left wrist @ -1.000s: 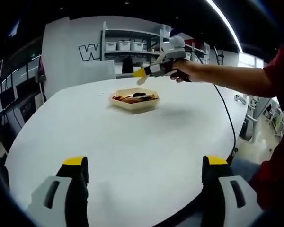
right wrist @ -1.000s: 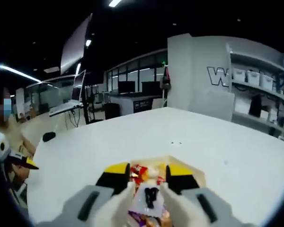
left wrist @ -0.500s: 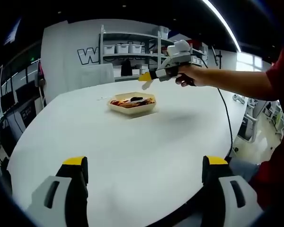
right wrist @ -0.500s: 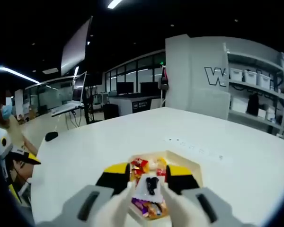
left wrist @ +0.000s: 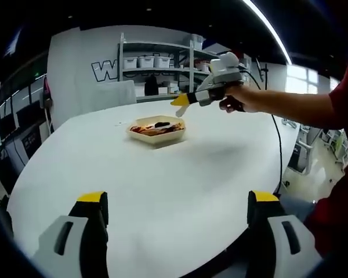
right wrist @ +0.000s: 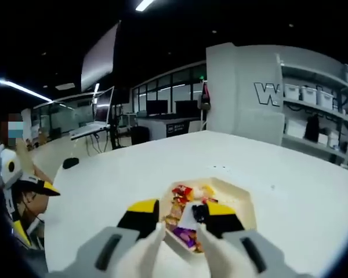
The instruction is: Place the target food into the container with the food tongs after gripping and lifting it, then release it inside without dropping or visibly crushing the food.
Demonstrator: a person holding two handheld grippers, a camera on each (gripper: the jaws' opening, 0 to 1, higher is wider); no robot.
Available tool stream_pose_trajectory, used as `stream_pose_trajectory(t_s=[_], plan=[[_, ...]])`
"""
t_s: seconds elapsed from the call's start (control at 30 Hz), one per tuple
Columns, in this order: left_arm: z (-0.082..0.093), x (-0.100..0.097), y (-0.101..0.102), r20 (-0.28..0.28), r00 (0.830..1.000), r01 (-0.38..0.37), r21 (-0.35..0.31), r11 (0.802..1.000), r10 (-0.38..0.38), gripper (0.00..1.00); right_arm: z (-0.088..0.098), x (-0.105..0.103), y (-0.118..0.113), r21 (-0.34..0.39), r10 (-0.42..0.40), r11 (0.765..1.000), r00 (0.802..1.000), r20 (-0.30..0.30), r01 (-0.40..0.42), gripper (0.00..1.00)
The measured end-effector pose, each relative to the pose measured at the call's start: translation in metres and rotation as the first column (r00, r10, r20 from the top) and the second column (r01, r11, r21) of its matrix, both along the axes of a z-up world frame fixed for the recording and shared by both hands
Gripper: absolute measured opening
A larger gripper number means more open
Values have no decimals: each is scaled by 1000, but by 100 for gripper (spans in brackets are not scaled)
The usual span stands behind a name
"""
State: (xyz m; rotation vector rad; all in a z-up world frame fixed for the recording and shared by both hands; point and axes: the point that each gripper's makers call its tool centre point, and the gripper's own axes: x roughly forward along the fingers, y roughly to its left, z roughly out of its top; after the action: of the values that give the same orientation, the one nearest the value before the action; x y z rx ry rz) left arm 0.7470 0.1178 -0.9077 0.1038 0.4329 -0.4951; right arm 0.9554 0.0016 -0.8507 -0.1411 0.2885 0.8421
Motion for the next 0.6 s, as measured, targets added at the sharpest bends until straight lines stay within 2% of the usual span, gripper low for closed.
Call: stream_pose_trajectory(t_s=[0.27,0.37,0.5,0.6], plan=[[3,-3,-9,7,1000,23,2,1000,-23,97,0,-20,4,21,11,1000,1000,-8,-11,25],[4,-3,-12,7,1000,27,0,1000,-27,98,-4,-28,6,-2,24,1000,1000,7,-24,25],[6,-4,-19,9,1000,30,-48,998,-30,98,-9,-37,8,-6,33,999,999,3,-33,25],[8,-3,-21,17,1000,28,-63,998,-27,96,-10,-52,11,17,42,999,999,-2,-42,25]])
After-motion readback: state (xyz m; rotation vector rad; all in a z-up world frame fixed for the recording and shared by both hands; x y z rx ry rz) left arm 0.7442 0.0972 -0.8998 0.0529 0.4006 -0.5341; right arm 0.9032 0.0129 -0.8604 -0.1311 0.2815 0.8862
